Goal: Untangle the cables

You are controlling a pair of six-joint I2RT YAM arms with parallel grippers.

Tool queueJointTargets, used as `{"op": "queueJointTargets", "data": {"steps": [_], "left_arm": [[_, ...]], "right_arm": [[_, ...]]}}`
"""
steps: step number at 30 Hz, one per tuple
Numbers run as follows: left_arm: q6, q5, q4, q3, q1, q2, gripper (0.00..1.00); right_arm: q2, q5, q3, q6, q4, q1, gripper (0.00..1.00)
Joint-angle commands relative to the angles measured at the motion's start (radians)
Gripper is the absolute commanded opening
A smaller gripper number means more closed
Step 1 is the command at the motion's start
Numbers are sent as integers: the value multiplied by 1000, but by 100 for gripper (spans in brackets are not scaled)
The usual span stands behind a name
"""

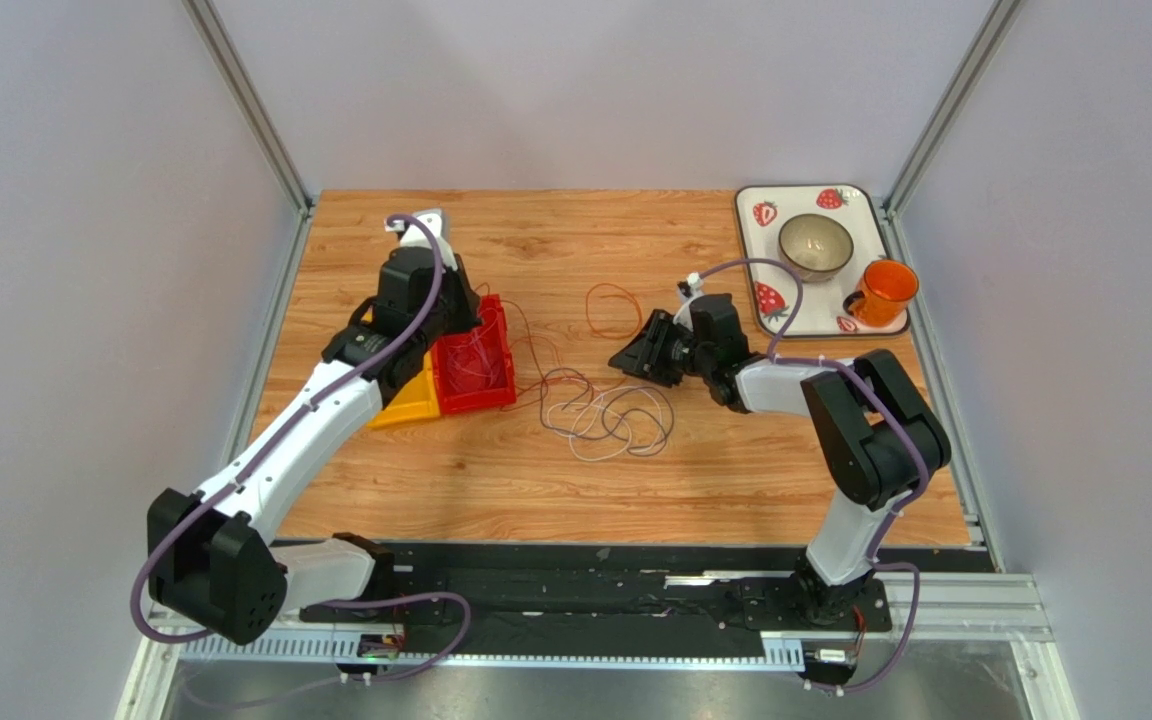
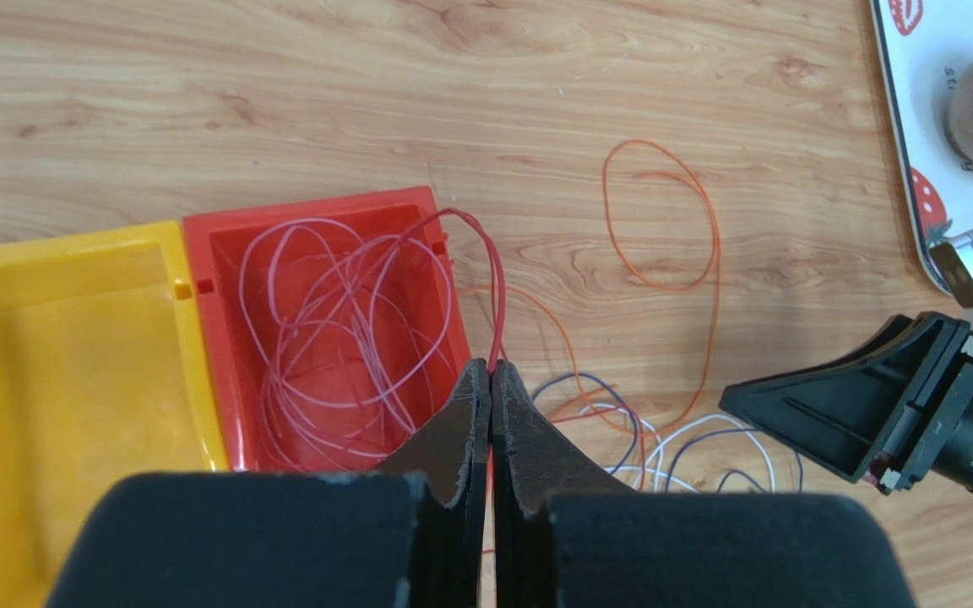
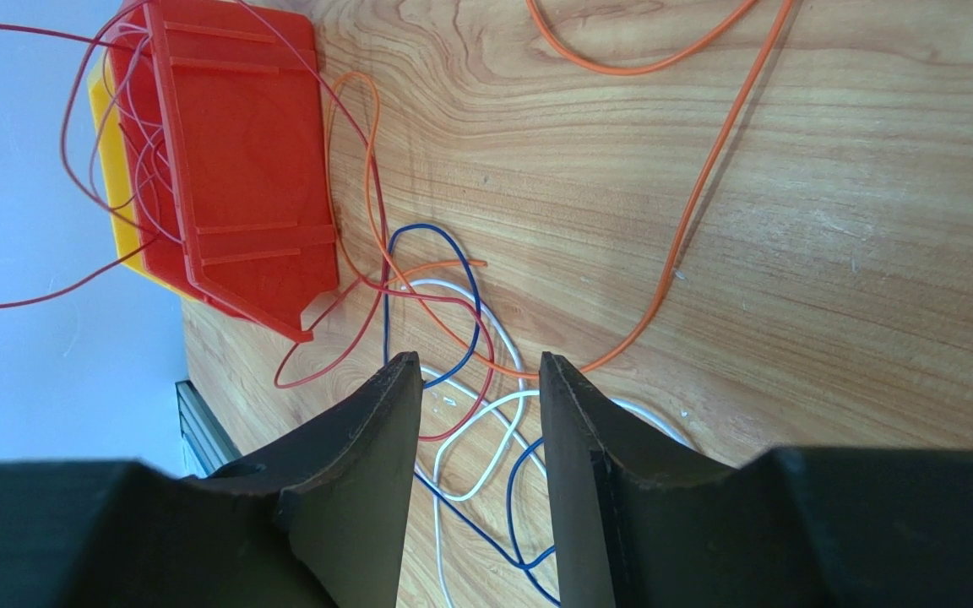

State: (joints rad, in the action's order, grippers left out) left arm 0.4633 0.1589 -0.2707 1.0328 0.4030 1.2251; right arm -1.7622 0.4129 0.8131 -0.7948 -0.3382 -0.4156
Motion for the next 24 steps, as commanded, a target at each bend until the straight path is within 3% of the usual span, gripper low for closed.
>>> {"op": "queueJointTargets", "data": {"steps": [1,13,21,23,24], "left_arm": [[54,-1,87,-22,-4,-1,0],[20,116,79,-53,-32,152,0],[21,80,56,-2,-55,335,0],[21,62,24,19,-56,349,5],[21,54,22,21,-55,341,17]], "right_arm": [[-11,9,40,14,-15,-3,43],[-14,10,43,14,-12,-3,42],[-16,13,47,17,-9,-3,42],[-16,15,49,17,-7,-2,42],[-16,14,51,17,-5,0,41]]}}
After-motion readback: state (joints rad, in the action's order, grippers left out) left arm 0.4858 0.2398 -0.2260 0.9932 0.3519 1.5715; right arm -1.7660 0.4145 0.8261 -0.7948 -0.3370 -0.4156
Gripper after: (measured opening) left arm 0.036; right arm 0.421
